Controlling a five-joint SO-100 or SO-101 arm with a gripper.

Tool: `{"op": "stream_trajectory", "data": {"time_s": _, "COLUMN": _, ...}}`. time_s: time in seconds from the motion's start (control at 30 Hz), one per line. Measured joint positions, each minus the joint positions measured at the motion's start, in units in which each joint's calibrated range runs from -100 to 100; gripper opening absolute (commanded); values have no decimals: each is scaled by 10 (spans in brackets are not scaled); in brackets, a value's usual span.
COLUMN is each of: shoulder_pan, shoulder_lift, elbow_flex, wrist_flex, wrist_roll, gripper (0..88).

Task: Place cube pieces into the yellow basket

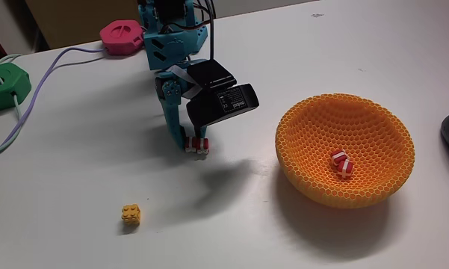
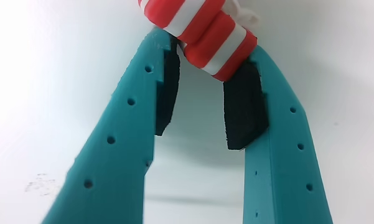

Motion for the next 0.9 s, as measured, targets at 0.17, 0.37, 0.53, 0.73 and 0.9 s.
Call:
{"op": "stream_trajectory", "data": {"time_s": 0.17, "shoulder_pan": -17, "shoulder_lift": 0, "elbow_flex": 0, "wrist_flex": -10, "wrist_roll": -3, "gripper": 217}}
{"op": "stream_trajectory", "data": {"time_s": 0.37, "shoulder_pan": -15, "shoulder_lift": 0, "elbow_flex": 0, "wrist_flex": -10, "wrist_roll": -6, "gripper": 85}}
{"op": "stream_trajectory", "data": {"time_s": 0.53, "shoulder_pan": -14, "shoulder_lift": 0, "elbow_flex": 0, "wrist_flex": -10, "wrist_roll": -5, "gripper": 24}}
{"op": "stream_trajectory", "data": {"time_s": 0.73, "shoulder_pan": -14, "shoulder_lift": 1, "elbow_flex": -8, "wrist_flex": -14, "wrist_roll": 6, "gripper": 0}}
{"op": "stream_trajectory", "data": {"time_s": 0.9, "shoulder_pan": -16, "shoulder_lift": -4, "elbow_flex": -69, "wrist_flex": 24, "wrist_roll": 28, "gripper": 0}}
